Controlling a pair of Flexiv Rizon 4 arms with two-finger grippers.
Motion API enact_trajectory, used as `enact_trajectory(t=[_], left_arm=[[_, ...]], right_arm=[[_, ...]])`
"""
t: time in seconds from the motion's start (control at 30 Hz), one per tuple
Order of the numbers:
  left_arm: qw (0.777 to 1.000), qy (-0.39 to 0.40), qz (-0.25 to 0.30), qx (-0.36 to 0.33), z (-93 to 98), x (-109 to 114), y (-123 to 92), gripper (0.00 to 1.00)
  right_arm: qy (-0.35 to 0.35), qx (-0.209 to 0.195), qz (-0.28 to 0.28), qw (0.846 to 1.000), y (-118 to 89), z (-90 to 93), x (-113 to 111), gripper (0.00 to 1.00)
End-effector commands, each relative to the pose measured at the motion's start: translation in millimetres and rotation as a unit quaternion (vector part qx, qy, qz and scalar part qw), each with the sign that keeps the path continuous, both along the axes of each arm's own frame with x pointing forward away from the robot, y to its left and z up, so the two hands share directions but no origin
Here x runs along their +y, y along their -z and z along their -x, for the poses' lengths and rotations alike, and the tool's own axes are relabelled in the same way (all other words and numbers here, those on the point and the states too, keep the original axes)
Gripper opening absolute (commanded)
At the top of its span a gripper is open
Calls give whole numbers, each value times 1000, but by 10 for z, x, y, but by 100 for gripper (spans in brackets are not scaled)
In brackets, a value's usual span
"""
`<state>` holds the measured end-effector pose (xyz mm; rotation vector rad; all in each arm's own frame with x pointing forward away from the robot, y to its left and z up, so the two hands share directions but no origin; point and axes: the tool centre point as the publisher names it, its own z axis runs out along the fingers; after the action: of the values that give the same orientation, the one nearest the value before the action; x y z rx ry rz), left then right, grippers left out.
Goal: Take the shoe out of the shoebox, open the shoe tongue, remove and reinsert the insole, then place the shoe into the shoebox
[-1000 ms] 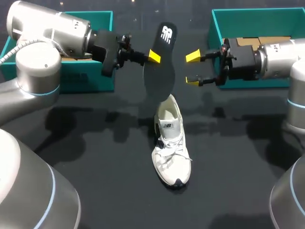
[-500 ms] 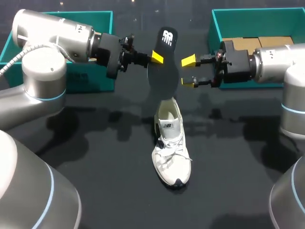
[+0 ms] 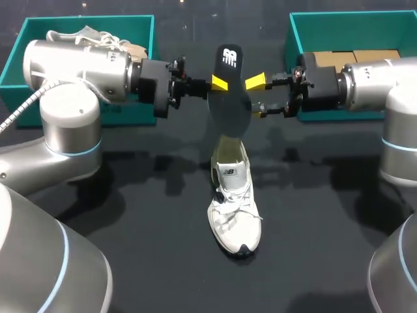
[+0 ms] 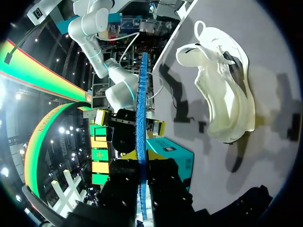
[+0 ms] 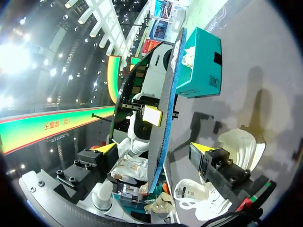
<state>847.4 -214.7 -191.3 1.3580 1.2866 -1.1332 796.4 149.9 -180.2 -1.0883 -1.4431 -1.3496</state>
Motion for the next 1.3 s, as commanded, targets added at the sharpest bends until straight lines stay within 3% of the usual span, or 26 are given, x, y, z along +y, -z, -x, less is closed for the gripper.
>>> enact_trajectory(t=[0.03, 0.07, 0.1, 0.2, 0.47, 0.57, 0.77, 1.0, 1.27, 1.3], left_arm=[[1000, 1, 3, 0, -32, -34, 5, 0], [1000, 0, 4, 0, -38, -39, 4, 0], [1000, -1, 6, 1, -48, -42, 3, 0], [1000, -5, 8, -2, -59, -51, 3, 0], [1000, -5, 9, -10, -52, -89, 6, 0], [1000, -4, 7, -12, -53, -101, 16, 0], [1000, -3, 5, -18, -49, -121, 33, 0], [1000, -4, 3, -21, -52, -139, 57, 0], [1000, 4, -6, -28, -25, -138, 75, 0], [1000, 7, -8, -27, -15, -135, 75, 4]], right_arm=[[-12, -2, -8, 1000, 74, -67, 88, 65], [-15, -1, -9, 1000, 74, -69, 103, 50], [-17, 0, -9, 1000, 75, -70, 113, 47], [-20, 5, -13, 1000, 92, -65, 141, 43], [-22, 8, -23, 999, 127, -47, 219, 42], [-24, 8, -24, 999, 123, -46, 252, 32], [-27, 13, -20, 999, 110, -37, 275, 25], [-28, 16, -17, 999, 105, -35, 283, 0], [-29, 14, -17, 999, 104, -33, 285, 0], [-29, 13, -17, 999, 104, -33, 285, 0]])
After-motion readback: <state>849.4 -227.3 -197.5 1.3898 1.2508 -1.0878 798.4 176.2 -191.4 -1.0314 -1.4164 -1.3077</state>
